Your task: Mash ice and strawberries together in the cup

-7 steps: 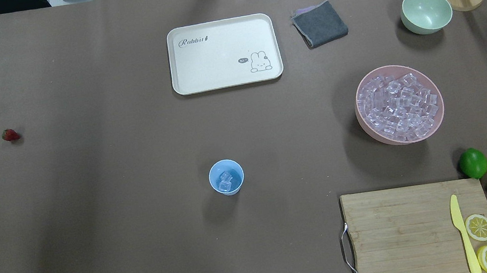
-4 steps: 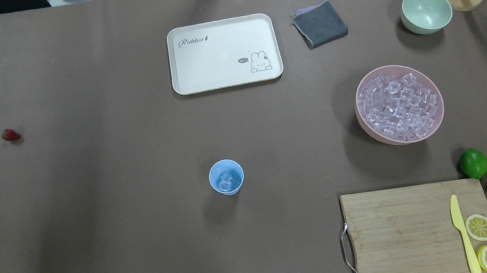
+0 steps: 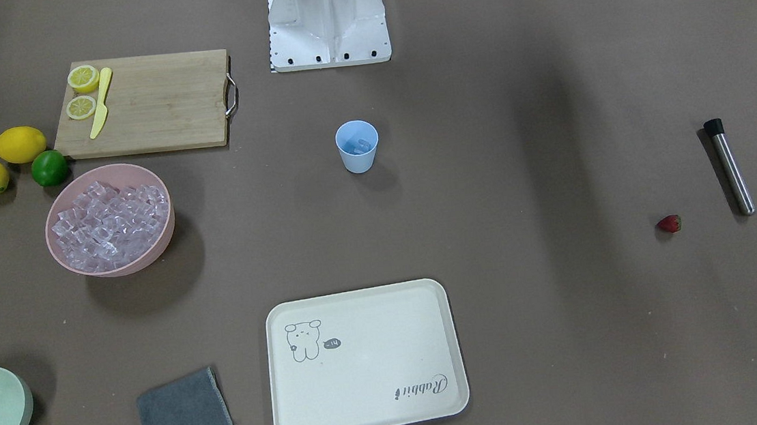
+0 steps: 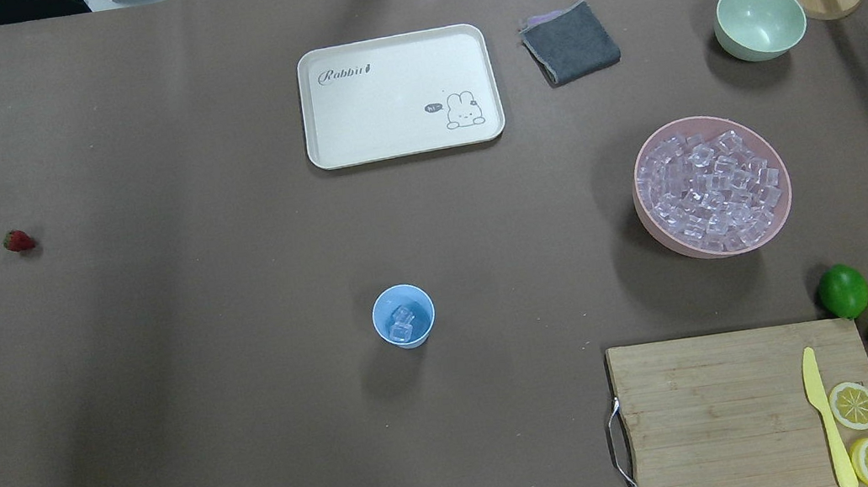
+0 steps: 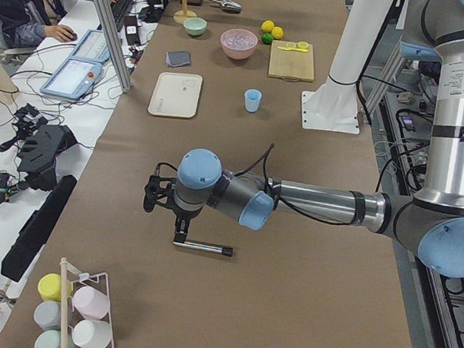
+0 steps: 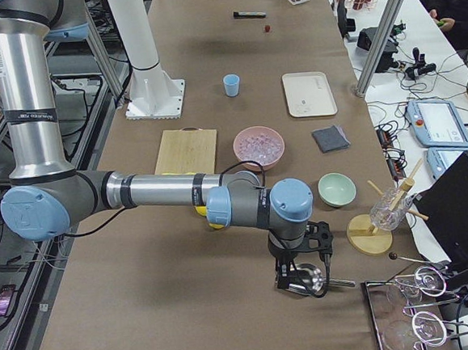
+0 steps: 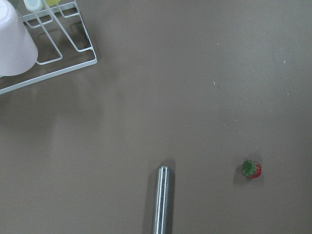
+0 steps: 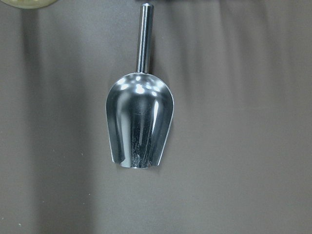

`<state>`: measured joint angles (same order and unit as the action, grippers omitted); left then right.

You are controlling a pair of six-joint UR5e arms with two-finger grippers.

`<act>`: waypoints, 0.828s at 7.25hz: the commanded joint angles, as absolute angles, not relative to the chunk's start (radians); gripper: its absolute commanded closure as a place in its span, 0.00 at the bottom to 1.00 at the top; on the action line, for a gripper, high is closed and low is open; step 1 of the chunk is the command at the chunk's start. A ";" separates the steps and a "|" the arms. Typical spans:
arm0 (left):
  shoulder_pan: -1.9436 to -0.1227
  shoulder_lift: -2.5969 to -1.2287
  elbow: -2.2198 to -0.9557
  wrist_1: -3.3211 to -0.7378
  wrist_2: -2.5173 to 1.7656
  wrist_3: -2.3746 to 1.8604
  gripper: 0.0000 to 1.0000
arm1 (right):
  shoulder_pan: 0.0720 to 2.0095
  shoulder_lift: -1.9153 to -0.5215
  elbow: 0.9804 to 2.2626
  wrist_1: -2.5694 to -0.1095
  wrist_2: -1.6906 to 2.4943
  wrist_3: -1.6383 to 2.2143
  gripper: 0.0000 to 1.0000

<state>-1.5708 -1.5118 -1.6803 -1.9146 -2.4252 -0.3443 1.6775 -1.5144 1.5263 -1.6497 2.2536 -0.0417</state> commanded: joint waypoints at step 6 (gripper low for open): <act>-1.485 -1.517 -1.686 -1.934 -2.419 -0.453 0.02 | 1.677 -1.528 1.540 -1.661 2.260 -0.043 0.00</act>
